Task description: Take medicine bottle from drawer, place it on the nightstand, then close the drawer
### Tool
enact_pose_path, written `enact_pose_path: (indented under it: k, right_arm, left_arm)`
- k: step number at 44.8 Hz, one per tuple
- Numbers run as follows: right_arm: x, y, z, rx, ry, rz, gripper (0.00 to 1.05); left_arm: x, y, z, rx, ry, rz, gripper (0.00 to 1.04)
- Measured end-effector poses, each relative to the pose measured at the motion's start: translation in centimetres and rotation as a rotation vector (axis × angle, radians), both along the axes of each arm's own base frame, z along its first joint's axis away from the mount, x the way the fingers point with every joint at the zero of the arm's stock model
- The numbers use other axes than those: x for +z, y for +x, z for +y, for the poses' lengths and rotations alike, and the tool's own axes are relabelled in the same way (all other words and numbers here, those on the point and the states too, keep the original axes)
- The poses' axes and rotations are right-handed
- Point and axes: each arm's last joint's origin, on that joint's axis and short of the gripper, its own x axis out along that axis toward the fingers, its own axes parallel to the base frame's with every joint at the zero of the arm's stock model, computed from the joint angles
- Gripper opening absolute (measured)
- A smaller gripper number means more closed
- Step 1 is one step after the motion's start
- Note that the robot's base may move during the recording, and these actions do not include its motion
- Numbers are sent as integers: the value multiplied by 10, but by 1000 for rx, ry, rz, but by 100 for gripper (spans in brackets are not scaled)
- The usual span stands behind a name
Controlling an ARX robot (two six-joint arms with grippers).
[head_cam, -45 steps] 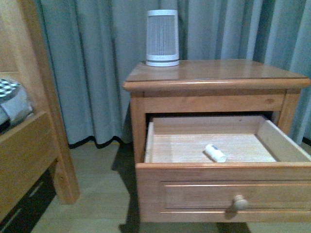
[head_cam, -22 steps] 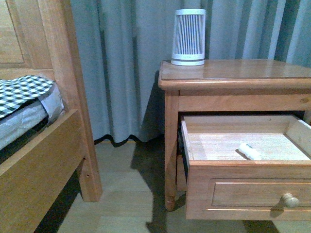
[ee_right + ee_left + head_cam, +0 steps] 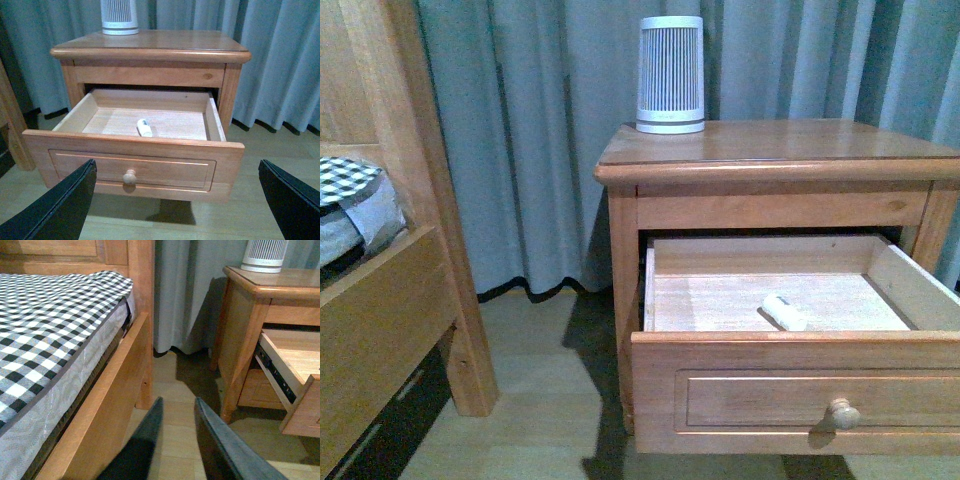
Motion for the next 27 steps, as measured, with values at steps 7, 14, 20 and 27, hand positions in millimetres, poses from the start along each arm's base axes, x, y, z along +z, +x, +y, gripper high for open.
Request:
enact_pose_path:
  k: [7,14,20,27]
  right_arm:
    - [0,0,0,7,0,0,98]
    - [0,0,0,6,0,0,98]
    - [0,0,0,4,0,0,98]
    - [0,0,0,1,0,0,98]
  left_arm:
    - [0,0,0,4,0,0,56]
    - [0,0,0,2,0,0,82]
    - [0,0,0,0,1,-2,98]
    - [0,0,0,-2,1,-3,98]
